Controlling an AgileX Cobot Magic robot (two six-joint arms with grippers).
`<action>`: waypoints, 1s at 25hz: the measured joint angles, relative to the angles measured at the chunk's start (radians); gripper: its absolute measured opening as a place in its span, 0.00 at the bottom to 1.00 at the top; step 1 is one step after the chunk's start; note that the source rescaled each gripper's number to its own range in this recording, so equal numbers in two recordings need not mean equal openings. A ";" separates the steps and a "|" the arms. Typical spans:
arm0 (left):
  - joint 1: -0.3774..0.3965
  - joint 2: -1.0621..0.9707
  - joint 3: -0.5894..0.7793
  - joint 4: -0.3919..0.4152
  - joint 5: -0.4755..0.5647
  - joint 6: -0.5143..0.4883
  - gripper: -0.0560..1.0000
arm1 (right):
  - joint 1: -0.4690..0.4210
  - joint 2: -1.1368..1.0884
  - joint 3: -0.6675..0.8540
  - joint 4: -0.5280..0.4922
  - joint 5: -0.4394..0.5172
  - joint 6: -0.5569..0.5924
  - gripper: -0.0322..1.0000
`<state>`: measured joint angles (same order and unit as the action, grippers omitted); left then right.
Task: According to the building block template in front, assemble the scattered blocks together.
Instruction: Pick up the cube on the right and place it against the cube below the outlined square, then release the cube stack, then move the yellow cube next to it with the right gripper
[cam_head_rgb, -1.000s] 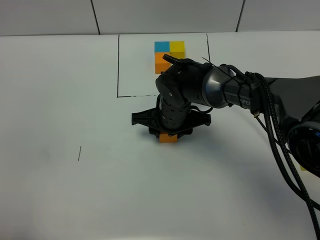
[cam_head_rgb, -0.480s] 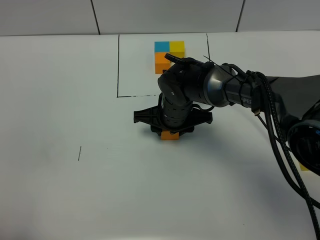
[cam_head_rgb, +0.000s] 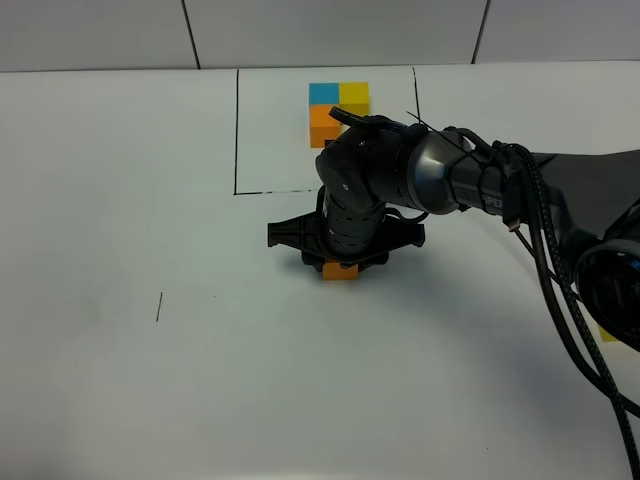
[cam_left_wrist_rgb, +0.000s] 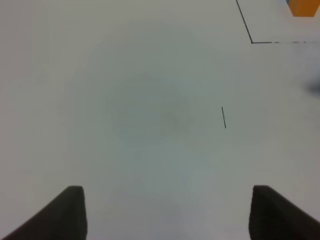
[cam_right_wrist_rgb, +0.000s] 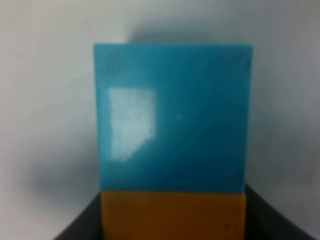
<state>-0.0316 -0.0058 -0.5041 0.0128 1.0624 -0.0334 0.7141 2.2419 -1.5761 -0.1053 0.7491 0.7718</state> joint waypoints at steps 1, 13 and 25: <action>0.000 0.000 0.000 0.000 0.000 -0.001 0.50 | 0.000 0.000 0.000 0.000 0.000 -0.005 0.04; 0.000 0.000 0.000 0.000 0.000 0.000 0.50 | -0.001 0.003 0.000 0.006 -0.004 -0.013 0.08; 0.000 0.000 0.000 0.000 0.000 0.000 0.50 | -0.003 -0.006 0.001 -0.008 -0.021 -0.066 0.97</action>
<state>-0.0316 -0.0058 -0.5041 0.0128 1.0624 -0.0332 0.7112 2.2358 -1.5751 -0.1134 0.7280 0.7060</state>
